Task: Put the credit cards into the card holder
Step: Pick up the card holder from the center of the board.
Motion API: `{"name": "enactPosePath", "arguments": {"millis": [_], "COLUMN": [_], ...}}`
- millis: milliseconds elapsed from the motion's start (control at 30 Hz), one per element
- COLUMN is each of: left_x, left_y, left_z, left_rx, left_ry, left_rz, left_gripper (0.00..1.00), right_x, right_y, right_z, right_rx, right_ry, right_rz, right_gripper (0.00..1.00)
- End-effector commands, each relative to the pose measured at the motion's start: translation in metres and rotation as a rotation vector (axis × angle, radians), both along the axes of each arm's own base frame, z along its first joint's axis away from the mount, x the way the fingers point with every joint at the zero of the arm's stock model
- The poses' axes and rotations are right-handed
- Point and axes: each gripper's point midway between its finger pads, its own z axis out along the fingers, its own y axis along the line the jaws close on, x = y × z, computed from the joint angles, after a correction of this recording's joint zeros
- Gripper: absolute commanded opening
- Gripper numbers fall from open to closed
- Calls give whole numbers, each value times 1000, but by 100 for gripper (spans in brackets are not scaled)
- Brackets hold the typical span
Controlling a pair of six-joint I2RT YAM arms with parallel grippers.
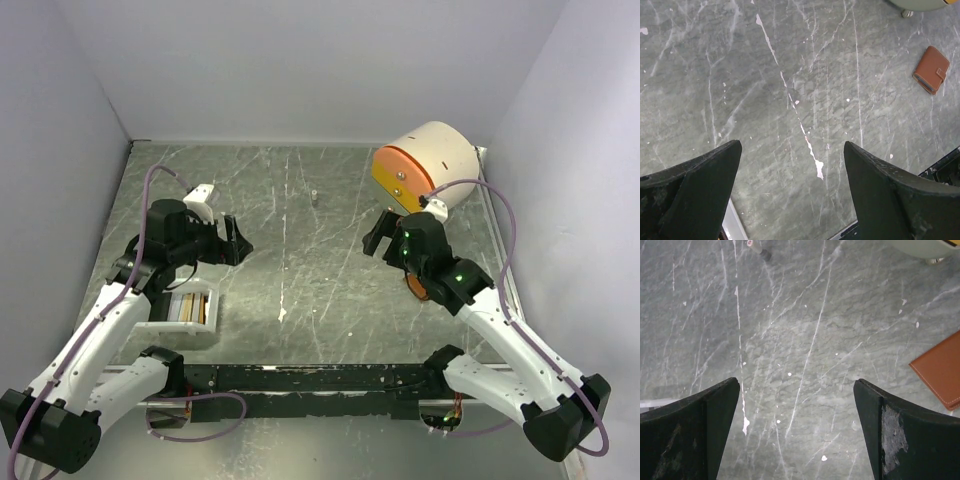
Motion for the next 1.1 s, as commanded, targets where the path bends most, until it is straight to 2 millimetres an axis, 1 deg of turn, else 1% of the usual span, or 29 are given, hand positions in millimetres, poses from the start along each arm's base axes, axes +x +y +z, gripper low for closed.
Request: {"name": "enactPosePath", "arguments": {"millis": [0,133,333,400,500,567,667,700,800,867,933,1000,1067], "left_x": [3,1,-1,-1,1,1,0,0,0,-1,-1,-1,-1], "left_y": [2,5,3,6,8,10,11,11,12,12,13,13,14], "left_z": [9,5,2,1,0,-1,-2,-1,-1,0,1,1,1], "left_rx": [1,13,7,15,27,30,34,34,36,35,38,40,41], "left_ry": [-54,-44,-35,-31,-25,-22,-20,-22,-24,-30,-32,-32,-32], "left_rz": [-13,-2,-8,3,20,28,34,35,37,35,38,38,38], "left_gripper": [95,95,95,95,95,95,95,95,95,95,95,95,95], "right_x": [-4,-4,-5,-6,-12,-16,-16,-16,-12,-16,-18,-18,-14], "right_y": [-8,-17,-40,-46,-61,-72,-82,-85,-91,-98,-114,-124,-131], "right_z": [-8,-14,-28,-35,-52,-63,-77,-81,-93,-103,-115,-127,-138], "right_rx": [19,-18,-109,-132,-165,-190,-232,-236,-242,-241,-225,-192,-128], "right_ry": [28,58,124,157,227,262,289,298,312,327,354,368,379], "right_rz": [-56,-104,-234,-280,-411,-501,-564,-580,-607,-657,-722,-745,-736], "right_gripper": [100,100,100,100,99,96,79,77,74,72,72,72,72]}}
